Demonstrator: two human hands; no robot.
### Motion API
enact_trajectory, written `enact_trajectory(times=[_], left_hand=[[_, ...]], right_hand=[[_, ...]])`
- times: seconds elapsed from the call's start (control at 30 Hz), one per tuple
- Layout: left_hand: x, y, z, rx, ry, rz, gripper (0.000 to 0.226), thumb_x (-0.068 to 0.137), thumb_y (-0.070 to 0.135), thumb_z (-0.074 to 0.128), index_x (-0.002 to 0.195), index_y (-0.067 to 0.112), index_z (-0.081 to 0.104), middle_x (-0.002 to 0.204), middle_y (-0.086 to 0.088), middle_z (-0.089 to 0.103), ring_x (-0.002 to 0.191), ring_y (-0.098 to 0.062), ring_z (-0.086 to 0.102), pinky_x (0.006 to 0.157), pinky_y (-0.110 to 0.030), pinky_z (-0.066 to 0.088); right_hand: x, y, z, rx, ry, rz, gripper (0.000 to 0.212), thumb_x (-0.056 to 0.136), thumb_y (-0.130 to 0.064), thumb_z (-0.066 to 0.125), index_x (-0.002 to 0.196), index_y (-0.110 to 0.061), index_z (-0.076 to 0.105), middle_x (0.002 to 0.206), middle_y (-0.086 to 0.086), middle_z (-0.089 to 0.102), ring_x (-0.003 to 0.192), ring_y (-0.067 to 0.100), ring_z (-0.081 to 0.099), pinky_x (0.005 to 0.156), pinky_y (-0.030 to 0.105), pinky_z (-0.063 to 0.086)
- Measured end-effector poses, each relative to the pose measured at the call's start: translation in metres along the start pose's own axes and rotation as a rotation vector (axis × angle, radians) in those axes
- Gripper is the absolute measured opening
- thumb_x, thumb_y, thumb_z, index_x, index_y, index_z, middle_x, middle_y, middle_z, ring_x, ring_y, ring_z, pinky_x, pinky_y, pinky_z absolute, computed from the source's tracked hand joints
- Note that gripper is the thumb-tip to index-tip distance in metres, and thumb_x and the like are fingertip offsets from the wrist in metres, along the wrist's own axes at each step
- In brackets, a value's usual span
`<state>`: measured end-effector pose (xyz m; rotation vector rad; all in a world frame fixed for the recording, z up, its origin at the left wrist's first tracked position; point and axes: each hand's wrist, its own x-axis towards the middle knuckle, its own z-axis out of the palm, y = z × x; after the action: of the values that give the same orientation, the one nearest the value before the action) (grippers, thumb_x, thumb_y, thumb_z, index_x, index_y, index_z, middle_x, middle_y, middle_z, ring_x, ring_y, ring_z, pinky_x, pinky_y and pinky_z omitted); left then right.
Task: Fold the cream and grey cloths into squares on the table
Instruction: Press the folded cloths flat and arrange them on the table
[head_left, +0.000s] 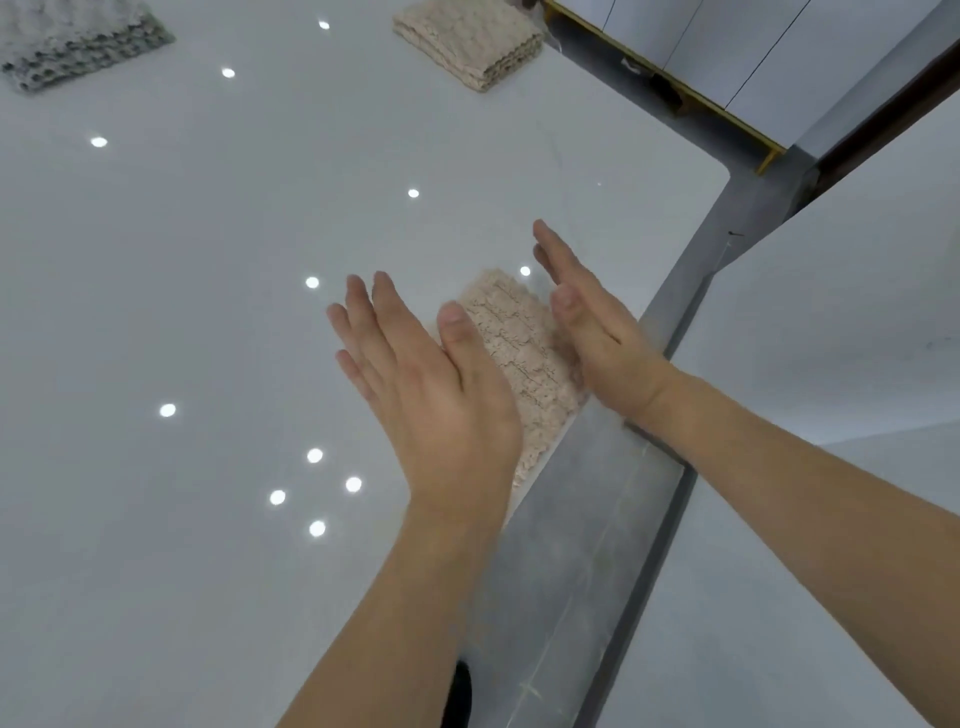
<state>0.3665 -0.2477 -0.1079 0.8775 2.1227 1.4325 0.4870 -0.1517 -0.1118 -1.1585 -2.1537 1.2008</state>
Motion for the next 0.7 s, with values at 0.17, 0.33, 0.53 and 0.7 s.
enact_trajectory(times=[0.17,0.33,0.53,0.7], left_hand=[[-0.015,0.001,0.028,0.021,0.065,-0.101,0.062,0.102,0.04,0.023,0.157,0.013,0.012,0.165,0.002,0.003,0.15,-0.011,-0.01,0.122,-0.041,-0.007],[-0.017,-0.009,0.034,0.089,0.063,-0.096,0.063,0.103,0.041,0.021,0.157,0.011,0.009,0.165,0.001,0.002,0.15,-0.011,-0.011,0.122,-0.042,-0.006],[-0.017,-0.017,0.039,0.181,0.057,-0.094,0.063,0.103,0.041,0.02,0.157,0.01,0.006,0.165,-0.001,0.001,0.15,-0.012,-0.013,0.122,-0.041,-0.007],[-0.019,-0.026,0.039,0.324,0.039,-0.074,0.063,0.104,0.041,0.018,0.156,0.007,0.007,0.165,-0.004,0.002,0.151,-0.016,-0.011,0.122,-0.038,-0.007]], right_hand=[[0.025,0.003,-0.006,-0.12,-0.163,-0.112,0.052,0.106,-0.026,0.027,0.155,-0.014,0.014,0.161,-0.005,0.015,0.147,0.002,0.012,0.122,0.033,0.012],[0.03,0.008,-0.007,-0.12,-0.2,-0.129,0.052,0.106,-0.025,0.027,0.155,-0.012,0.014,0.162,-0.005,0.013,0.146,0.001,0.009,0.121,0.028,0.009],[0.036,0.012,-0.003,-0.116,-0.239,-0.159,0.052,0.106,-0.022,0.028,0.154,-0.011,0.014,0.162,-0.003,0.011,0.147,0.002,0.007,0.121,0.029,0.009],[0.036,0.026,0.001,-0.351,-0.323,-0.273,0.055,0.104,-0.028,0.027,0.154,-0.011,0.012,0.162,0.002,0.01,0.148,0.005,0.008,0.122,0.039,0.006]])
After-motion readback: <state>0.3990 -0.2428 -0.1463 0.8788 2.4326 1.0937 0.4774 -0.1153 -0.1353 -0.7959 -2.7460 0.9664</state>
